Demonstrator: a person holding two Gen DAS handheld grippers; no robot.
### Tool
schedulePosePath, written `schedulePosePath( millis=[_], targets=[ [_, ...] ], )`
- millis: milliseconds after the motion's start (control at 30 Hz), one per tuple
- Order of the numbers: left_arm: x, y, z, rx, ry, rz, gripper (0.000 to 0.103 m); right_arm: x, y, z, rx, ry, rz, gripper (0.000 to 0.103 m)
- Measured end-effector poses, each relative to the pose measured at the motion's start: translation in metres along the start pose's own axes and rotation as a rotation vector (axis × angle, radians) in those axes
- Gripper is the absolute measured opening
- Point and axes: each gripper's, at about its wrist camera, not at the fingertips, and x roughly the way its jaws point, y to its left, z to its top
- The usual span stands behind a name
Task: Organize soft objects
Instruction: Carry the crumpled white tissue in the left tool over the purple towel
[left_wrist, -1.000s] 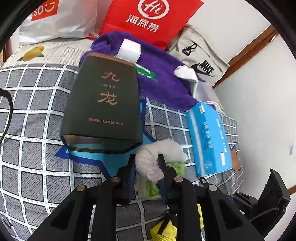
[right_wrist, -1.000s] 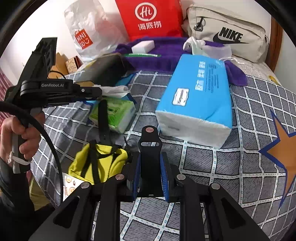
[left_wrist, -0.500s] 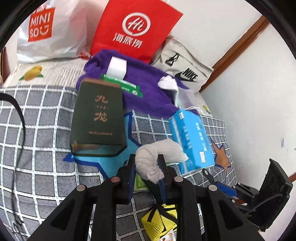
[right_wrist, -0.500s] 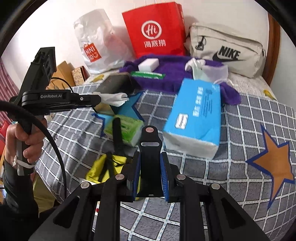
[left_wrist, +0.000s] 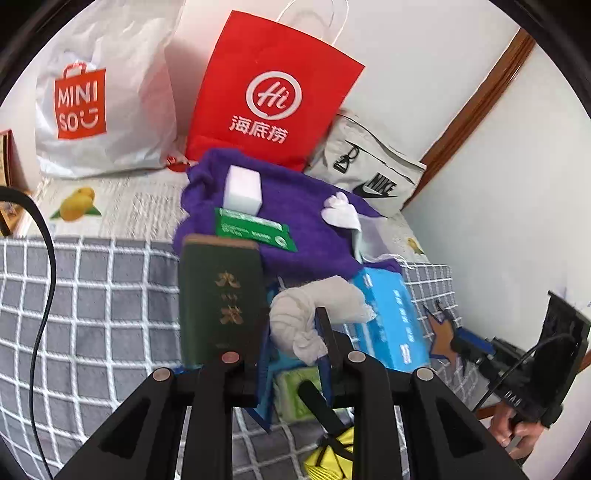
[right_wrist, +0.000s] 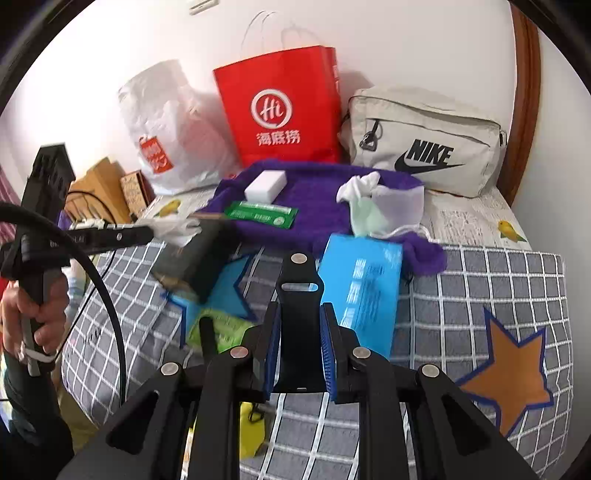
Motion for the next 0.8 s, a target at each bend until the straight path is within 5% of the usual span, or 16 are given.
schedulePosePath(
  millis=[800],
  targets=[
    [0.078,0.021,0.078,0.006,0.055,0.067,0.021,0.105,-0.048,0.105,0.050,0.046,0.018,0.021]
  ],
)
